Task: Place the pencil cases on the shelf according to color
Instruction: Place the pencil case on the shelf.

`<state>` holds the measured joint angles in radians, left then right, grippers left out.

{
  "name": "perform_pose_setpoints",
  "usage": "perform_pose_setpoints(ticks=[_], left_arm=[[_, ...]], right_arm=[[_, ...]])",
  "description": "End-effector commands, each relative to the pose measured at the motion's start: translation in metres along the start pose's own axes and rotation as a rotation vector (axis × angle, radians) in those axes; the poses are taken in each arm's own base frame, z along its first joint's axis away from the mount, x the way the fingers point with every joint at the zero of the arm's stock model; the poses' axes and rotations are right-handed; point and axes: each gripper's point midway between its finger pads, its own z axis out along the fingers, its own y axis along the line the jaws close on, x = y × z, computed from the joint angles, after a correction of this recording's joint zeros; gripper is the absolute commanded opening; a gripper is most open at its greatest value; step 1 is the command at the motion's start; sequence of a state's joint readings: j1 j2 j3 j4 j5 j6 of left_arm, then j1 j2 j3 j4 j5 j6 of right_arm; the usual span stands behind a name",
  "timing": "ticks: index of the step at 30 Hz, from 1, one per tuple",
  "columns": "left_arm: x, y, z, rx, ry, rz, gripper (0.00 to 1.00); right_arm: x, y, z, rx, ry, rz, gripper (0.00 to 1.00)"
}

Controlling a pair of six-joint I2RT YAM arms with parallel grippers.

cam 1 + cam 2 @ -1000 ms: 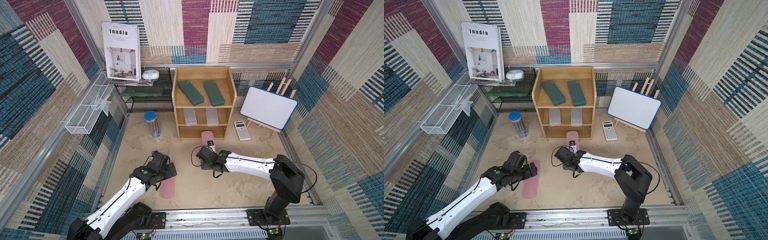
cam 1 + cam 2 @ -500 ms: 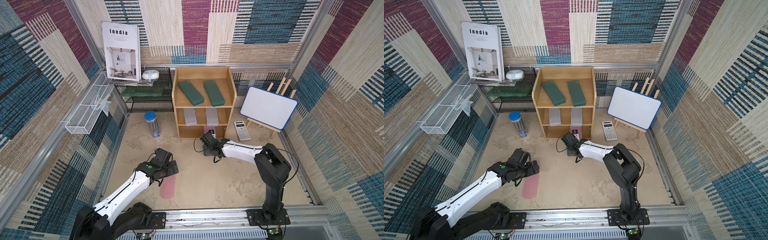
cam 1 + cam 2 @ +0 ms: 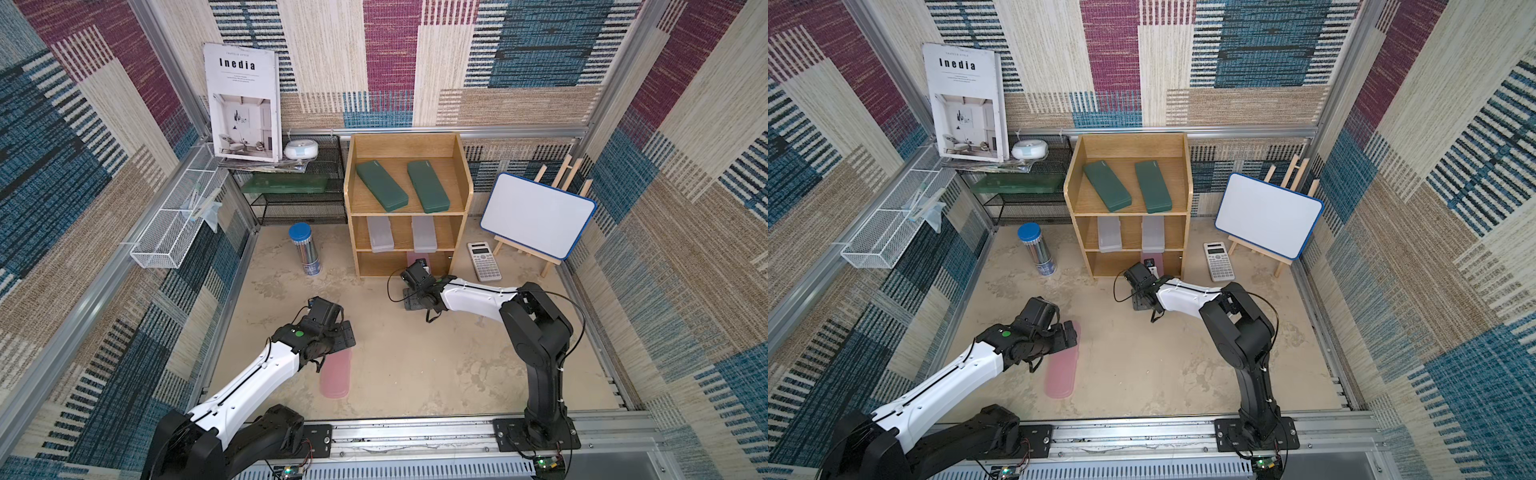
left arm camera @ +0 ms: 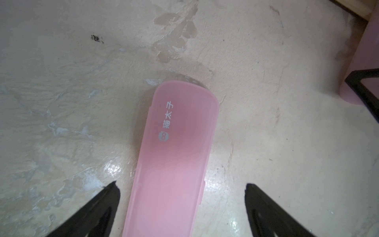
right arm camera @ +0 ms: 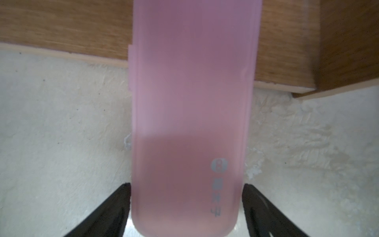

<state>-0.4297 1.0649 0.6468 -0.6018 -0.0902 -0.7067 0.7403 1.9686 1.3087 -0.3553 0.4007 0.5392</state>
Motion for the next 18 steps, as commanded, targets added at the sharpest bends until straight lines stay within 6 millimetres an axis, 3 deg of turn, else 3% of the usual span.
perform_pose_setpoints(ticks=[1, 6, 12, 14, 18], left_arm=[[0.000, 0.006, -0.004, -0.019, -0.010, 0.007, 0.99], [-0.002, 0.010, -0.014, -0.027, -0.032, 0.005, 0.99], [0.000, 0.012, -0.019, -0.018, -0.038, -0.010, 0.99], [0.001, 0.014, -0.019, -0.020, -0.042, -0.021, 0.99], [0.007, 0.020, -0.015, -0.031, -0.037, -0.043, 0.99]], right_arm=[[-0.009, -0.004, -0.013, 0.008, -0.027, 0.021, 0.90], [-0.009, -0.011, -0.033, -0.010, -0.032, 0.038, 0.89], [0.020, -0.008, -0.046, -0.035, -0.005, 0.039, 0.82], [0.030, -0.007, -0.049, -0.039, -0.003, 0.047, 0.77], [0.047, 0.001, -0.047, -0.092, -0.001, 0.074, 0.56]])
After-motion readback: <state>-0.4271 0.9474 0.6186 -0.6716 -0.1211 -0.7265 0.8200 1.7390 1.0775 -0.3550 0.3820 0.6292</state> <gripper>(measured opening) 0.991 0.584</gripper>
